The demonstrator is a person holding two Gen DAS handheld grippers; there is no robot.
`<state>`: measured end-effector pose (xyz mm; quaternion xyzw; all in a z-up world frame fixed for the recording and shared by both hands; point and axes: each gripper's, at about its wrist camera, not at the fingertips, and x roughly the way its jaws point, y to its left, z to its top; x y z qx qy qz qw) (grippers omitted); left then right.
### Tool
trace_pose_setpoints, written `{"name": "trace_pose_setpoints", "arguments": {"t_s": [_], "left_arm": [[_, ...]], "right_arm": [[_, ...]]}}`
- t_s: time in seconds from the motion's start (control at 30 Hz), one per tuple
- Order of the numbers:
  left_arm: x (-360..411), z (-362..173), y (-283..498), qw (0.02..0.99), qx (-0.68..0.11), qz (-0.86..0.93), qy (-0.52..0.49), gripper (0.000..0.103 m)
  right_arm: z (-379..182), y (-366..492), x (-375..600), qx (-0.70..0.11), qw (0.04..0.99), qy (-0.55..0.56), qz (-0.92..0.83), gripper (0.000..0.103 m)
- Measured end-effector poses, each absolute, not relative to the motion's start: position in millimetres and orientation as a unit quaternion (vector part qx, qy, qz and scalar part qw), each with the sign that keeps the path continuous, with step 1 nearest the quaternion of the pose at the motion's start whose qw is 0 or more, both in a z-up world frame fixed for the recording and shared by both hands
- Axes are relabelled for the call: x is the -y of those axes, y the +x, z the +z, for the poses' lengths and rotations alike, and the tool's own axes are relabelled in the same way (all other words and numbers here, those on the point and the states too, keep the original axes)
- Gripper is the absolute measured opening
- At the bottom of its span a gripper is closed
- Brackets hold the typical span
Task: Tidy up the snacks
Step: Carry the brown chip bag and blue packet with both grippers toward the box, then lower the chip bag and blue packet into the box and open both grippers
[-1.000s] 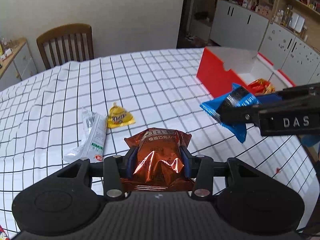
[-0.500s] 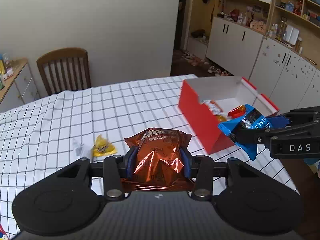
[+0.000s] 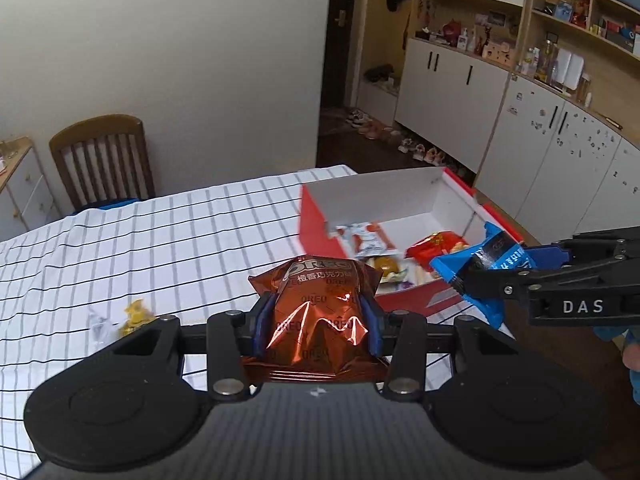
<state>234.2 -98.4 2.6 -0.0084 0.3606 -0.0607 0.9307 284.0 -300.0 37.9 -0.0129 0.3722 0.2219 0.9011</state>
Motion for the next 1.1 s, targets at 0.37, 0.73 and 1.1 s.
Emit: {"name": "trace_pose_setpoints", "arguments": {"t_s": [0.37, 0.73, 1.1], "left_arm": [[151.2, -4.7, 261.0, 0.928, -0.368, -0.058, -0.007, 0.044], [192.9, -14.7, 298.7, 0.924, -0.380, -0.045, 0.002, 0.044], [206.9, -28.2, 356.9, 0.918, -0.396, -0.019, 0.003, 0.044]], "right_arm": [[33.8, 309.6, 350.0, -0.372, 0.902, -0.008, 0.220, 0.055], [25.6, 346.7, 390.6, -0.373, 0.902, -0.007, 0.216, 0.055], [11.0, 400.0, 407.4, -0.390, 0.893, 0.001, 0.223, 0.055]]}}
